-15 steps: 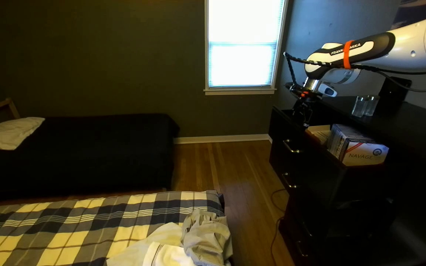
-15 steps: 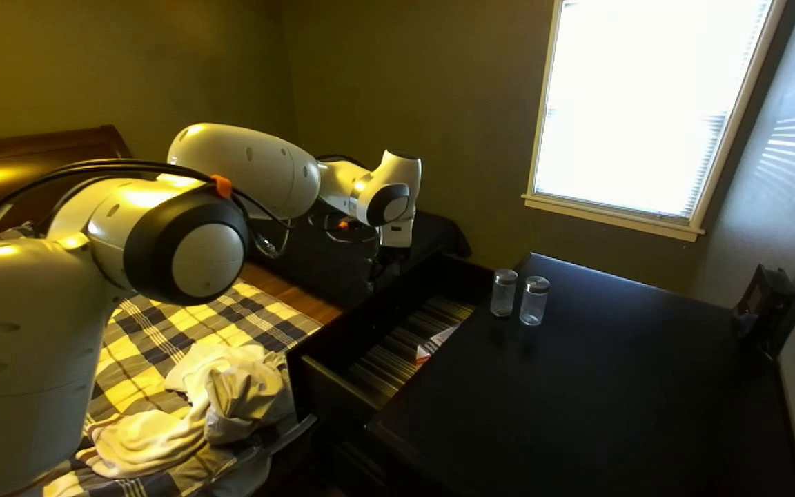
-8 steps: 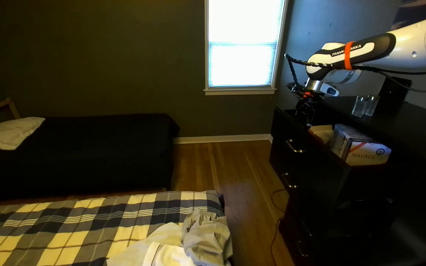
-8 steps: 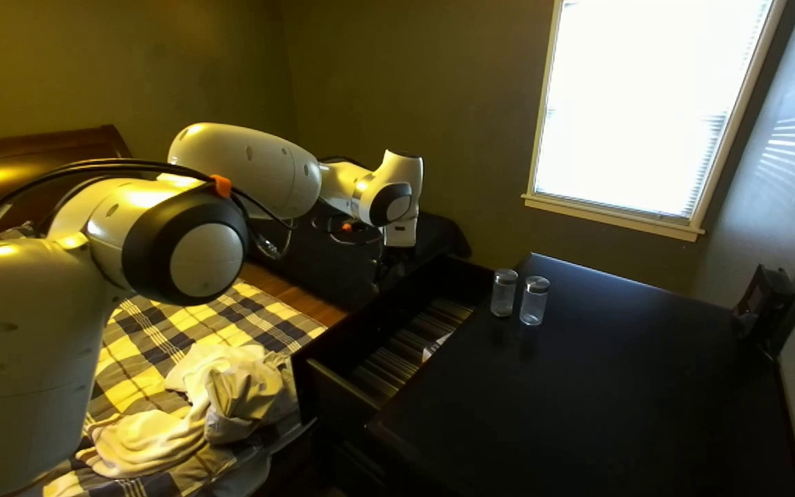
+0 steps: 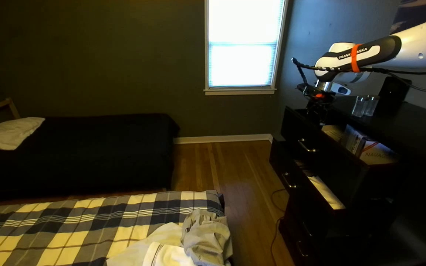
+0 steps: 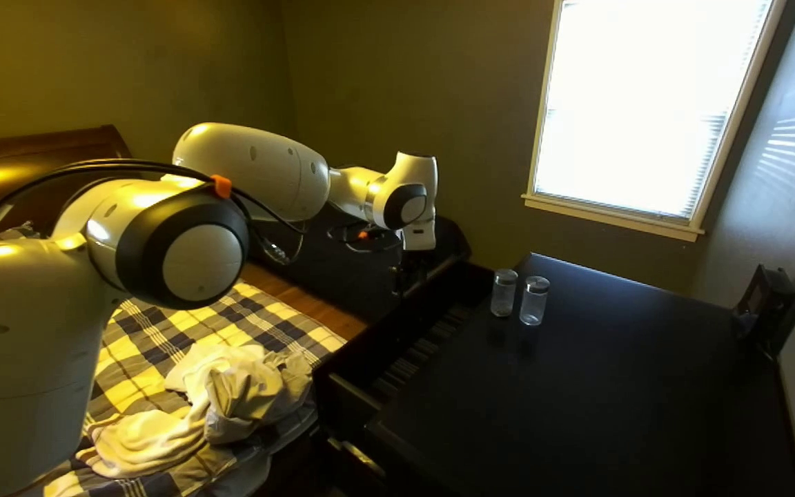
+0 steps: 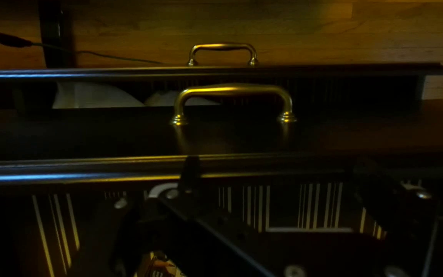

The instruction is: Remove the glass container from the top drawer, put it on the table and close the top drawer

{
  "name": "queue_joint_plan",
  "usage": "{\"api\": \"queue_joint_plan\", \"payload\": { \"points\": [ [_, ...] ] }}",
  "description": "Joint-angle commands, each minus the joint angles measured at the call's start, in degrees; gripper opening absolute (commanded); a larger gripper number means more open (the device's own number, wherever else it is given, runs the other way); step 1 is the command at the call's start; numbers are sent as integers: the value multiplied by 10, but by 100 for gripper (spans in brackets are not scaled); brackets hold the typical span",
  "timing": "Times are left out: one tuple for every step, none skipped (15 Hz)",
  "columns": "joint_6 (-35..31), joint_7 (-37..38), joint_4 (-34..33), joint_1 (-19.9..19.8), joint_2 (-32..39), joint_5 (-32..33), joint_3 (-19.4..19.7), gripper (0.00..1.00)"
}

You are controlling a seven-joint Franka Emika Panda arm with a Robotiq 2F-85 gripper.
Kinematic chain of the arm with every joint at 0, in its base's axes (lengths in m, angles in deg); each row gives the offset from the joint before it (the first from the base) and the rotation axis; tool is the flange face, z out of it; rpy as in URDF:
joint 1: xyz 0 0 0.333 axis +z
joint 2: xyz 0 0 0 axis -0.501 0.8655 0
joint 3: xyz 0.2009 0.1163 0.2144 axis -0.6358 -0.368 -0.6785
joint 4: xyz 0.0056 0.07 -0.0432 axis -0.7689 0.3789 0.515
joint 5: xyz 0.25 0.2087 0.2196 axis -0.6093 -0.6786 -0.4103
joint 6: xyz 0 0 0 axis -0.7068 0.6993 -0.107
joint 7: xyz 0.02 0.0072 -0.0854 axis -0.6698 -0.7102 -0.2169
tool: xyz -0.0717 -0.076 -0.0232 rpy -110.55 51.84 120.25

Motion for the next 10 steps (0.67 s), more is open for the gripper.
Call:
{"api": "queue_joint_plan", "payload": {
  "points": [
    [-38,-17,27,-8,-10,25,11,100],
    [-42,-19,27,-9,-10,32,15,100],
    [-47,-22,28,-11,-11,37,18,100],
    [-54,-23,29,-11,-11,45,22,100],
    [-58,-24,30,-13,-12,51,26,100],
    [-65,-24,32,-13,-13,60,30,100],
    [-70,-23,34,-14,-14,67,34,100],
    [-73,-23,36,-15,-15,76,38,100],
    [-76,-23,39,-16,-16,83,42,100],
    [-80,-23,41,-18,-16,92,46,100]
  ]
}}
